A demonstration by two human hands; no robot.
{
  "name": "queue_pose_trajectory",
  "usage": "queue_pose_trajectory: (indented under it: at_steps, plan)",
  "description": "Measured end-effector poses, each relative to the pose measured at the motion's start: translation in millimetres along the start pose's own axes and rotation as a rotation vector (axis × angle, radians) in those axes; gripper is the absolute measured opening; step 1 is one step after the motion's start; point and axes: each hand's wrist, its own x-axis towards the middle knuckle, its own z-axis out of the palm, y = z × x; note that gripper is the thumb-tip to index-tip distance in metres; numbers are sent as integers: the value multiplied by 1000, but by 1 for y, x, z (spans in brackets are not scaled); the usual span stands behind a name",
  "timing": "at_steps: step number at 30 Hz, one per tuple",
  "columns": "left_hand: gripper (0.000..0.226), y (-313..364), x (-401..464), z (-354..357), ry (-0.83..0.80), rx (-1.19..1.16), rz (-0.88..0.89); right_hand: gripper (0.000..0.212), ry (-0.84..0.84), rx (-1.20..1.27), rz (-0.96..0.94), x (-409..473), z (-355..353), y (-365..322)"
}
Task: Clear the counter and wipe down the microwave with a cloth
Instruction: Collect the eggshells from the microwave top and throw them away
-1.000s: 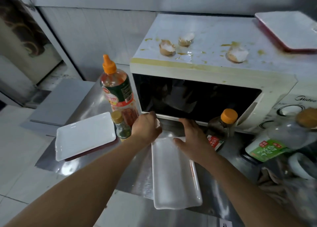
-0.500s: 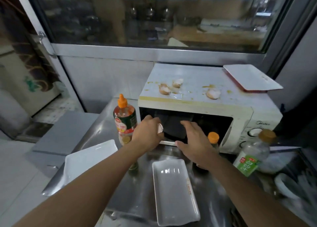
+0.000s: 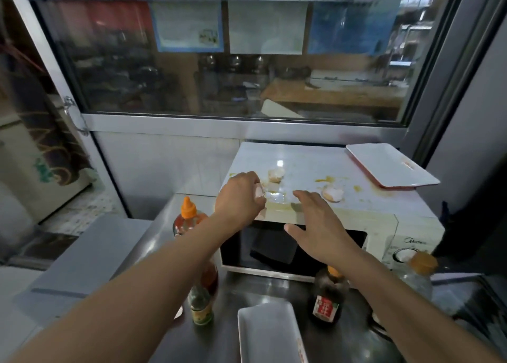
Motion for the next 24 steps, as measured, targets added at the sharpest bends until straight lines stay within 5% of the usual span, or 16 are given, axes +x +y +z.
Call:
queue_pose_trajectory:
  at_steps: [17,24]
  plan:
    - [18,-8,55,31,-73,97,-140,66,161,6,160,41,-19,61]
    - [33,-8,56,30,-120,115,-90,68,136,23,239,47,-18,76]
